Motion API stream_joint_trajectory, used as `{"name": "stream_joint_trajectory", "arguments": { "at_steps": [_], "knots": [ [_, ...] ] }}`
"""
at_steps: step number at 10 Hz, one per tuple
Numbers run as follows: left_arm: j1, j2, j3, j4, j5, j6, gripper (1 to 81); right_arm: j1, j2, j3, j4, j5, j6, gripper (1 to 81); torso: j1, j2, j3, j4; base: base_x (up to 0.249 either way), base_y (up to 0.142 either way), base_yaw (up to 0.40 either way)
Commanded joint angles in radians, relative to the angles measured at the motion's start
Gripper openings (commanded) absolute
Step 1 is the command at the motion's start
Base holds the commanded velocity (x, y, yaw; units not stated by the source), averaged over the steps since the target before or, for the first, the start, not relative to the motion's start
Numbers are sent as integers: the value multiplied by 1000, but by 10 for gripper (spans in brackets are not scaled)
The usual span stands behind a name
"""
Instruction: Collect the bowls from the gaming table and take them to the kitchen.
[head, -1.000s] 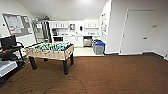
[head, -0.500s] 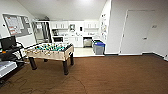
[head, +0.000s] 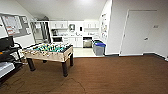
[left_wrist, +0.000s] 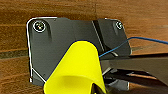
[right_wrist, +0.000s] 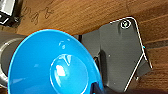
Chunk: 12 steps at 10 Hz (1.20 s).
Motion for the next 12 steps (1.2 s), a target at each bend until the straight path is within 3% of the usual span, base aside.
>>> {"name": "stream_joint_trajectory", "arguments": {
  "at_steps": [1,12],
  "knots": [
    [-46,-17,11,9,51,9,10,35,-33,18,-27,-36,-5,10,1,0,0,0,160,0,0],
    [-46,-14,11,12,51,9,10,37,-32,20,-27,-36,-5,10,1,0,0,0,170,0,0]
  ]
}}
